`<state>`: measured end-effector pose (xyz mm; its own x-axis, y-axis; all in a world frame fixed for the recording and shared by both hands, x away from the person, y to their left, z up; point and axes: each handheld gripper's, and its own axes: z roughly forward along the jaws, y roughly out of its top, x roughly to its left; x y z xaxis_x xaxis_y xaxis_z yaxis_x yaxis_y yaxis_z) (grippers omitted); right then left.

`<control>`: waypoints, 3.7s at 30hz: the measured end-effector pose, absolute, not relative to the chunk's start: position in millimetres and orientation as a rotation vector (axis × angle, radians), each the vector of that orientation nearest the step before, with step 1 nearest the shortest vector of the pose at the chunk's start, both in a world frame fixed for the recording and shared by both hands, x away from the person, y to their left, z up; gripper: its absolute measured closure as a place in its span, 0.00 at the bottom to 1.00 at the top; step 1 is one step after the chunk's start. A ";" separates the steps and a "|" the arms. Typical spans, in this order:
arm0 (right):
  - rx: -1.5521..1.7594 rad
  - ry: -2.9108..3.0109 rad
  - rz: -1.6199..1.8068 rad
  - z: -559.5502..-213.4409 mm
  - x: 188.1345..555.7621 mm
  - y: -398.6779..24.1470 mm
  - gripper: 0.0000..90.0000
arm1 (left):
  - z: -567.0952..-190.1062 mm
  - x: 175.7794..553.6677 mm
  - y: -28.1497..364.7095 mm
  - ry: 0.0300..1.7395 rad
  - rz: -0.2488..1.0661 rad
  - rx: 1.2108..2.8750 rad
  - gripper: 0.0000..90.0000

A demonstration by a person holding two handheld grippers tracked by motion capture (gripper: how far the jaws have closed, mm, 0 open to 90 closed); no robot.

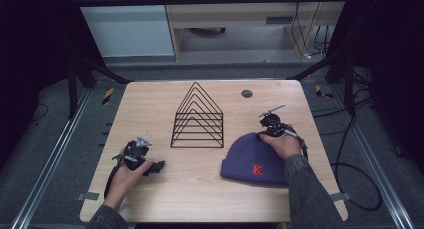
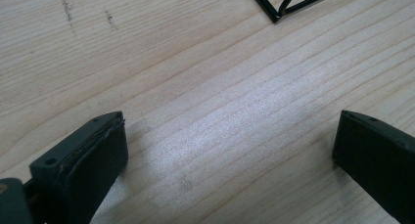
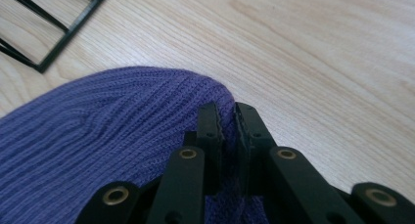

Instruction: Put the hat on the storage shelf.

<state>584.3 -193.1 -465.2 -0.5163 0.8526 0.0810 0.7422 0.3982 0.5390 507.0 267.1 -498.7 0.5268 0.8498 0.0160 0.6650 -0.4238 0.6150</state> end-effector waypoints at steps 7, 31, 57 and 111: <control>1.321 2.397 0.887 -434.0 560.7 -197.5 0.92 | -498.7 507.2 267.1 1.226 0.445 2.218 0.00; 0.954 2.245 1.178 -293.0 488.3 -199.9 0.93 | -499.1 506.5 266.8 1.231 0.447 2.210 0.00; 0.938 2.085 1.231 -207.1 516.6 -186.2 0.93 | -499.4 506.3 266.4 1.227 0.450 2.205 0.00; 0.791 2.037 1.453 -171.1 532.3 -102.9 0.93 | -499.6 506.6 265.8 1.223 0.453 2.203 0.00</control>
<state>532.3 -102.9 -171.1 -0.6990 0.7114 -0.0721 0.1633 0.2571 0.9525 506.6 265.8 -499.6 0.5236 0.8518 0.0175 0.6573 -0.4169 0.6278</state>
